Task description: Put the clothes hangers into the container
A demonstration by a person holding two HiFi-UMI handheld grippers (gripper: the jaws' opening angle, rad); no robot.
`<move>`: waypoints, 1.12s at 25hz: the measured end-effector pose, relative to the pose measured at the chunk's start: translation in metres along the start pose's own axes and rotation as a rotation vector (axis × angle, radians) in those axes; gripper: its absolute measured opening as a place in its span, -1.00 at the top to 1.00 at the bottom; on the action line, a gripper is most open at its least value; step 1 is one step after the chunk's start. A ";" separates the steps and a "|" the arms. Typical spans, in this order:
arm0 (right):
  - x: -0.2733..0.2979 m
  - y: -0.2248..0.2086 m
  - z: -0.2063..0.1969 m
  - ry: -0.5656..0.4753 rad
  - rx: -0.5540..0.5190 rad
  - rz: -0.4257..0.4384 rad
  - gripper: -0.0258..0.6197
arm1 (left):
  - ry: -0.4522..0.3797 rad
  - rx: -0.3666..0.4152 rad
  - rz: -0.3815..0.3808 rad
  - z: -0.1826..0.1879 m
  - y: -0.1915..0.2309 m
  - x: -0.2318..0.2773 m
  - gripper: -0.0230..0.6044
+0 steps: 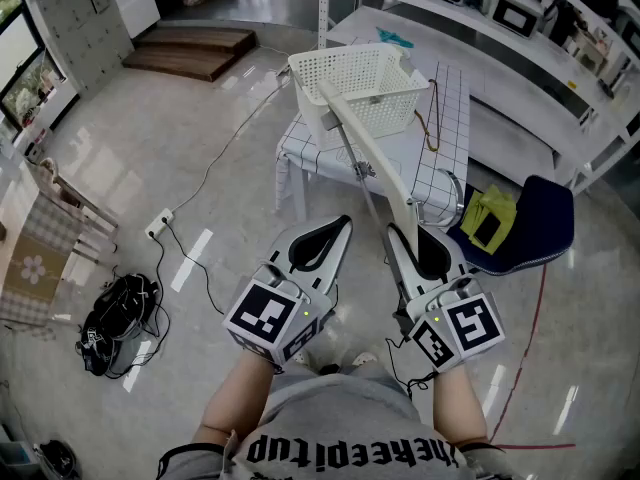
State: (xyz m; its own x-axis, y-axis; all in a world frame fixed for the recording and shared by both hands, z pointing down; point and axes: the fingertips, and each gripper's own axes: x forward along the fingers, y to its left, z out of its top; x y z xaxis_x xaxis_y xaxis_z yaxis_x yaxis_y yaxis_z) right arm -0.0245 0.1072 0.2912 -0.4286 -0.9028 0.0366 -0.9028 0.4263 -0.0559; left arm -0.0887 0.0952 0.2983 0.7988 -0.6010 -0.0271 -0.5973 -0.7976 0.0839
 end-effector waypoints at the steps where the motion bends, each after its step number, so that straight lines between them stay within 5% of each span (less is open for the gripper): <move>1: -0.001 -0.001 0.000 -0.001 0.000 0.001 0.68 | -0.001 -0.001 0.001 0.000 -0.001 0.001 0.90; 28: -0.048 -0.068 0.006 -0.030 -0.004 0.037 0.68 | 0.009 0.047 0.016 -0.001 -0.061 0.062 0.90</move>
State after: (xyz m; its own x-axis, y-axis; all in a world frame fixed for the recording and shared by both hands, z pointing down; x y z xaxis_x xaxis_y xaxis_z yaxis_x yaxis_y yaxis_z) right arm 0.0574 0.1208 0.2876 -0.4602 -0.8878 0.0041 -0.8867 0.4593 -0.0527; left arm -0.0027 0.1064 0.2925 0.7898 -0.6132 -0.0170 -0.6123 -0.7897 0.0375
